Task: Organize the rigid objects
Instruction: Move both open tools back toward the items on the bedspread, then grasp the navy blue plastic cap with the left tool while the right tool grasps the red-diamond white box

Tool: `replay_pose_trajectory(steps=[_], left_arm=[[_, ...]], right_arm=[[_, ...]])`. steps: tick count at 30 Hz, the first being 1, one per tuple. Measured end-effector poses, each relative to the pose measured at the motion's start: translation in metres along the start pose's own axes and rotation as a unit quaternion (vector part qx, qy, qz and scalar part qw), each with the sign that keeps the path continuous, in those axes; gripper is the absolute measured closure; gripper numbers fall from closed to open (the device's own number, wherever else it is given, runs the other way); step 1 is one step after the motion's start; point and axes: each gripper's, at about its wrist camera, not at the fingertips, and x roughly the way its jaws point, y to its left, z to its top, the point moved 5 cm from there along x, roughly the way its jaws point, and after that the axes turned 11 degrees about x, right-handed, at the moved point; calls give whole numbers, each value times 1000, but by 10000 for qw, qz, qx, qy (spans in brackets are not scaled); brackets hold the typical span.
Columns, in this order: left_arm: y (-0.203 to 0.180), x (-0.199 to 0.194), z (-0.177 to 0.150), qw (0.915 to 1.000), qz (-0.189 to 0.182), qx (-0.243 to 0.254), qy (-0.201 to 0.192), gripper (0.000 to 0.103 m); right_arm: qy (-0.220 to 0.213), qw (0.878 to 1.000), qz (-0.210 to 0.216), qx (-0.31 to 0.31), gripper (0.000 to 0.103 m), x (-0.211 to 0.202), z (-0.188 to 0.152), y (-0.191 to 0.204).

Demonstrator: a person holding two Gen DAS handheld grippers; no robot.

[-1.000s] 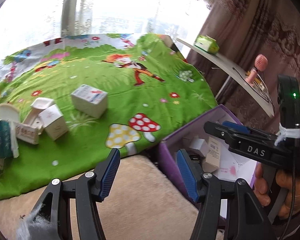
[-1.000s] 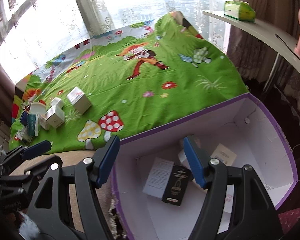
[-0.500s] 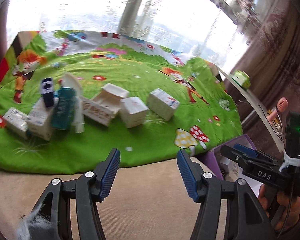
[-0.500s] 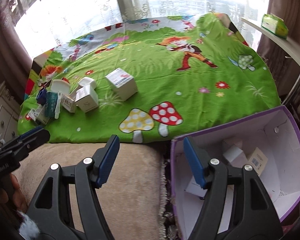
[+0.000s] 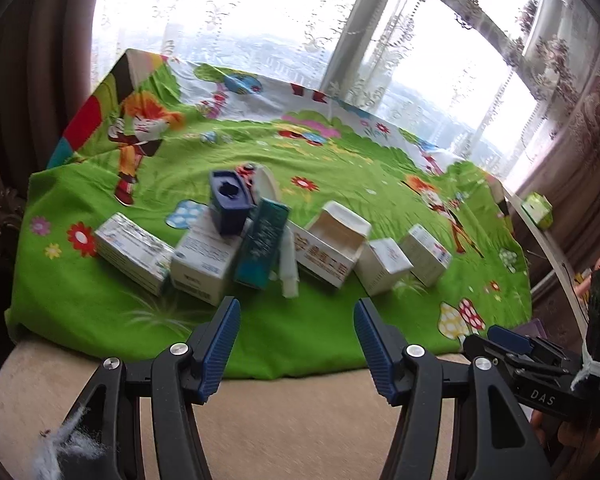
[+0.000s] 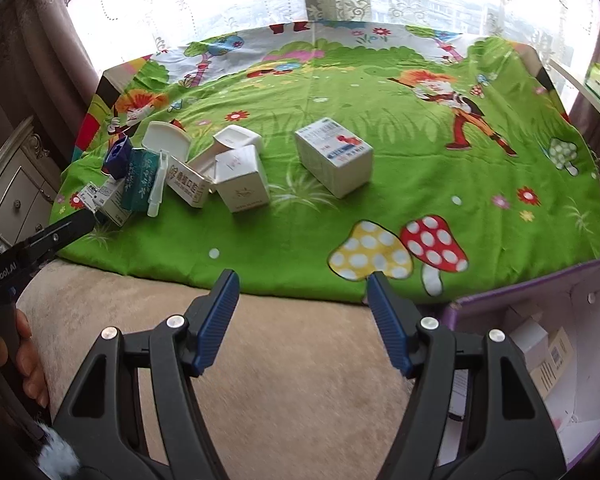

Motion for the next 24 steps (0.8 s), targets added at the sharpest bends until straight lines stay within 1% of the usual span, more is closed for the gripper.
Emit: replay_pose_trajectory(steps=[8, 15, 18, 21, 24], left_arm=[[31, 19, 29, 9987, 449, -232, -86, 43], [43, 46, 50, 9970, 660, -412, 28, 43], [42, 58, 55, 9966, 712, -404, 112, 43], [43, 68, 57, 9952, 892, -336, 217, 43], [46, 73, 55, 9945, 958, -335, 278, 43]], right_arm=[[-30, 9992, 94, -385, 33, 30, 26, 37], [-4, 9981, 88, -610, 33, 56, 45, 57], [9, 9978, 43, -660, 33, 66, 50, 61], [66, 9979, 25, -649, 33, 75, 54, 61], [120, 9979, 14, -640, 33, 83, 57, 61]])
